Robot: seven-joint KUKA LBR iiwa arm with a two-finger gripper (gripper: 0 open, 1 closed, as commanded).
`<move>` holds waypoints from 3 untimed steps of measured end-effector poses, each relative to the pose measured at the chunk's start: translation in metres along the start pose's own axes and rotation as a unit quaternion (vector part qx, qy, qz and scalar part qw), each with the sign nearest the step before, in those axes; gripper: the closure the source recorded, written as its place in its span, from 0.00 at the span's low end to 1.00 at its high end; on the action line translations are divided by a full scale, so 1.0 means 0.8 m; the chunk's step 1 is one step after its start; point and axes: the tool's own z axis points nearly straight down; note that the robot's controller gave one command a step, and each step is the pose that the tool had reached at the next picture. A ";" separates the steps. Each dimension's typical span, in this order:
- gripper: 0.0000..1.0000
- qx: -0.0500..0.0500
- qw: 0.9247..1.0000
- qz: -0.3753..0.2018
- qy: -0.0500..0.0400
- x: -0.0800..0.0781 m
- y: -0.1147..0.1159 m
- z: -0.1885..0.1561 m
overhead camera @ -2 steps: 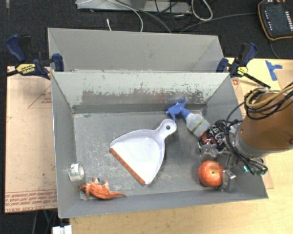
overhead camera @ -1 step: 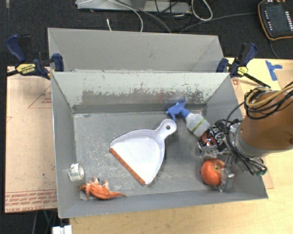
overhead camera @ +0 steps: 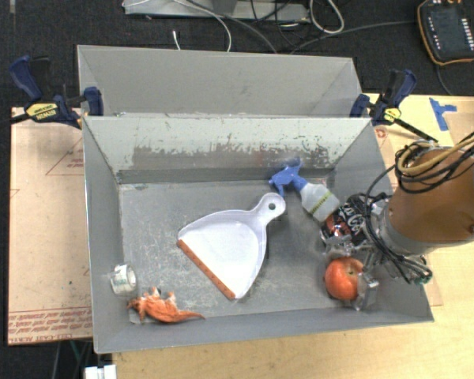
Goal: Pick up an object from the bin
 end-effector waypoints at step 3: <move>1.00 0.003 0.986 -0.165 -0.006 -0.096 -0.040 -0.239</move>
Offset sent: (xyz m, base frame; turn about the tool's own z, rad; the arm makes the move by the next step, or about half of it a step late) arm 0.0000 0.0000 0.0000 0.0000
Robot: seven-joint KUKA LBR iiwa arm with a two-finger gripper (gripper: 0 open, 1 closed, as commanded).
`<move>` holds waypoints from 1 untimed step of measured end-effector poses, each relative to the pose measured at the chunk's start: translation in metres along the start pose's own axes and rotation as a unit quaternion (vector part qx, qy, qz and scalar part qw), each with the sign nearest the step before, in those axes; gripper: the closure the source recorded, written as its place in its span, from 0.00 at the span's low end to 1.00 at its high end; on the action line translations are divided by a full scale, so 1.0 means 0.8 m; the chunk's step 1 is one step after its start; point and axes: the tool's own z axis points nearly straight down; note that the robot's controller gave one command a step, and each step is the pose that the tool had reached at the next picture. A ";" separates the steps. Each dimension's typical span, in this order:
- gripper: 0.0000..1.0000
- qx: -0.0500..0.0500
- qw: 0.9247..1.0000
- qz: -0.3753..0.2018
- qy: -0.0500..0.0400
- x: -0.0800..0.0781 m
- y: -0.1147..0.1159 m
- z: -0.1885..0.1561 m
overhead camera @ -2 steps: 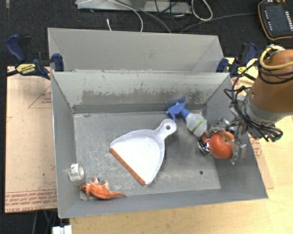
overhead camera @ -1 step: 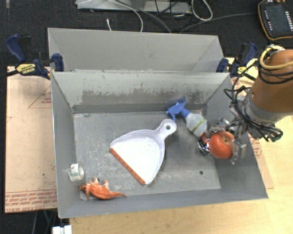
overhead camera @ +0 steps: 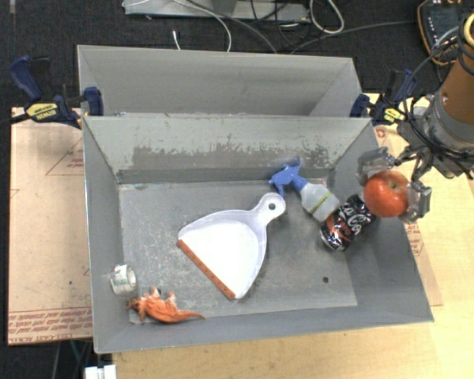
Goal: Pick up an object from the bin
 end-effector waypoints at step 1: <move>1.00 -0.005 1.000 -0.030 0.003 0.007 0.022 0.146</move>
Offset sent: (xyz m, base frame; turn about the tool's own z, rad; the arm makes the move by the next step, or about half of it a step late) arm 0.0225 0.0151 -0.0197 0.0373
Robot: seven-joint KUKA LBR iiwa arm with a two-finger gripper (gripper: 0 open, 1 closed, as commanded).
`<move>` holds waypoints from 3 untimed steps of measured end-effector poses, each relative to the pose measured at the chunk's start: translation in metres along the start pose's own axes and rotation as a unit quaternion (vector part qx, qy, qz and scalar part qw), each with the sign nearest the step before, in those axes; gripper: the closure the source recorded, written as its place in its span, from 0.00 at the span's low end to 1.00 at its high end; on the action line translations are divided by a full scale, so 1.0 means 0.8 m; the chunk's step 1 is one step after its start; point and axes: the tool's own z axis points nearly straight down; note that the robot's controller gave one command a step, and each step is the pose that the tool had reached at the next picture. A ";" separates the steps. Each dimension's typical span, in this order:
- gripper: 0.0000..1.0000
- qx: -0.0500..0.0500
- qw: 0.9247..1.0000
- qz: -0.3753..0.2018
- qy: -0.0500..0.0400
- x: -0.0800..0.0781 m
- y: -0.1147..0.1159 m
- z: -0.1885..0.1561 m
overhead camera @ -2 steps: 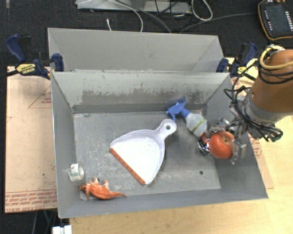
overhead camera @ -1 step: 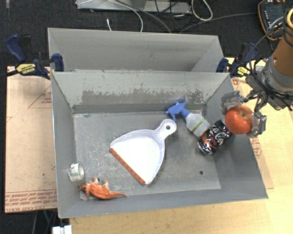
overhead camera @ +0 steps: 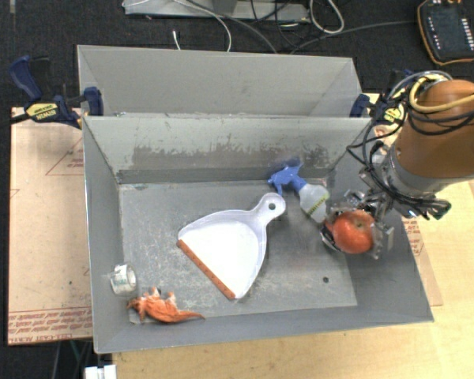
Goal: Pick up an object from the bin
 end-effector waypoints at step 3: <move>1.00 0.003 1.000 0.026 -0.004 -0.032 -0.022 -0.173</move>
Offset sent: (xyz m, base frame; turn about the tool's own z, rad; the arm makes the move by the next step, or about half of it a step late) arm 0.0192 0.0035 0.1366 0.0348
